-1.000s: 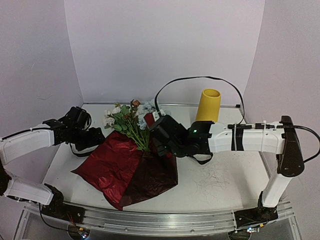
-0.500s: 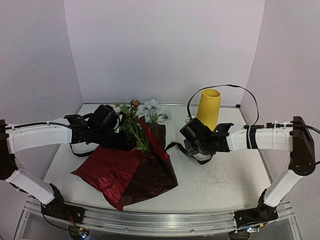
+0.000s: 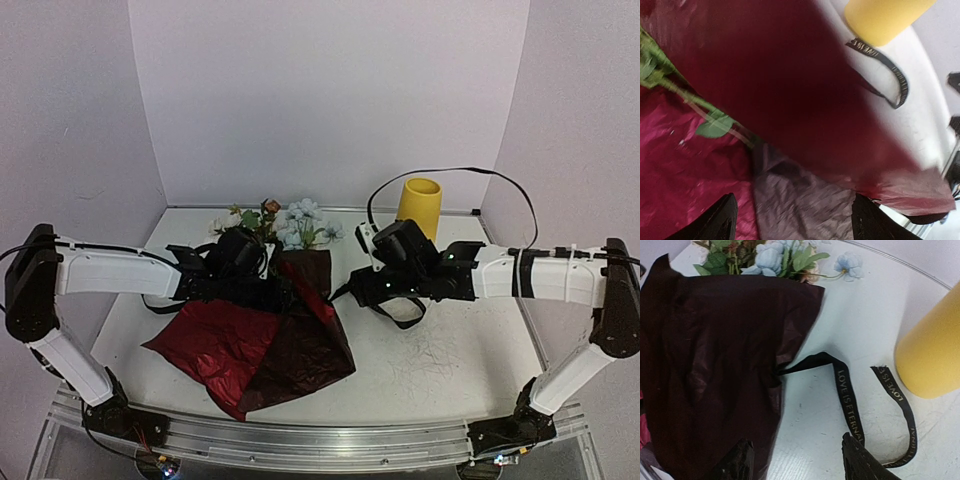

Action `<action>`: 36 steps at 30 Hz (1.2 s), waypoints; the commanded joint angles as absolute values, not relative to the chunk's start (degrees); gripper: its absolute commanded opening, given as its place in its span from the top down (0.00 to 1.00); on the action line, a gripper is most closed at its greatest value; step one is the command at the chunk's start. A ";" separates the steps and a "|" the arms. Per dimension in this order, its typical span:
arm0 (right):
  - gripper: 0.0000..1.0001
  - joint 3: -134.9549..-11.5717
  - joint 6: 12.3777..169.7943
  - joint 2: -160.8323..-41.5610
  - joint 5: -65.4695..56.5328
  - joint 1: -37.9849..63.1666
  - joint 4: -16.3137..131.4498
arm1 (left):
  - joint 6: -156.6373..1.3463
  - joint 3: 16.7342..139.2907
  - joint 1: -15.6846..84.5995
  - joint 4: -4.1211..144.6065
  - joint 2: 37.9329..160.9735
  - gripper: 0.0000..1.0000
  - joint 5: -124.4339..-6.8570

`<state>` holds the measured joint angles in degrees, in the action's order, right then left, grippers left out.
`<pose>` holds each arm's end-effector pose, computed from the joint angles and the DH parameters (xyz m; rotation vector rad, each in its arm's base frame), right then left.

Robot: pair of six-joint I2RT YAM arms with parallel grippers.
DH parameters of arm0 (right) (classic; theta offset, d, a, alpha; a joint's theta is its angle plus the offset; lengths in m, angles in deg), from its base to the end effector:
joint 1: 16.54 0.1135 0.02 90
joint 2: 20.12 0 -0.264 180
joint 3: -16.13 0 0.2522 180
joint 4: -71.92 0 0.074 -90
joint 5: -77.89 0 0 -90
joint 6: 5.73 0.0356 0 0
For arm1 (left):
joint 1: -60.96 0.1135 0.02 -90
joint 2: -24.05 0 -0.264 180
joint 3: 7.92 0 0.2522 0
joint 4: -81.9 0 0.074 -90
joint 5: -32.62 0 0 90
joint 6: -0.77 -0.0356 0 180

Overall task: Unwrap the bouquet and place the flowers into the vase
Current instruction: Unfold the wrapping paper at the center of the board.

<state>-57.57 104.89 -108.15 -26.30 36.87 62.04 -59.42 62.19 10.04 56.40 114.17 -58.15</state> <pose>0.2182 0.2792 0.2704 -0.4145 1.9852 0.5862 0.2104 -0.2598 0.2130 0.4603 2.4330 -0.6686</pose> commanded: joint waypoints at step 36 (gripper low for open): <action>0.63 -53.47 109.30 -108.30 -27.14 37.13 65.62 | -63.46 87.14 7.78 65.03 141.52 0.09 -67.66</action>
<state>-51.26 107.38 -103.70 -26.25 36.89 65.99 -61.86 84.69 7.72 66.68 146.39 -69.91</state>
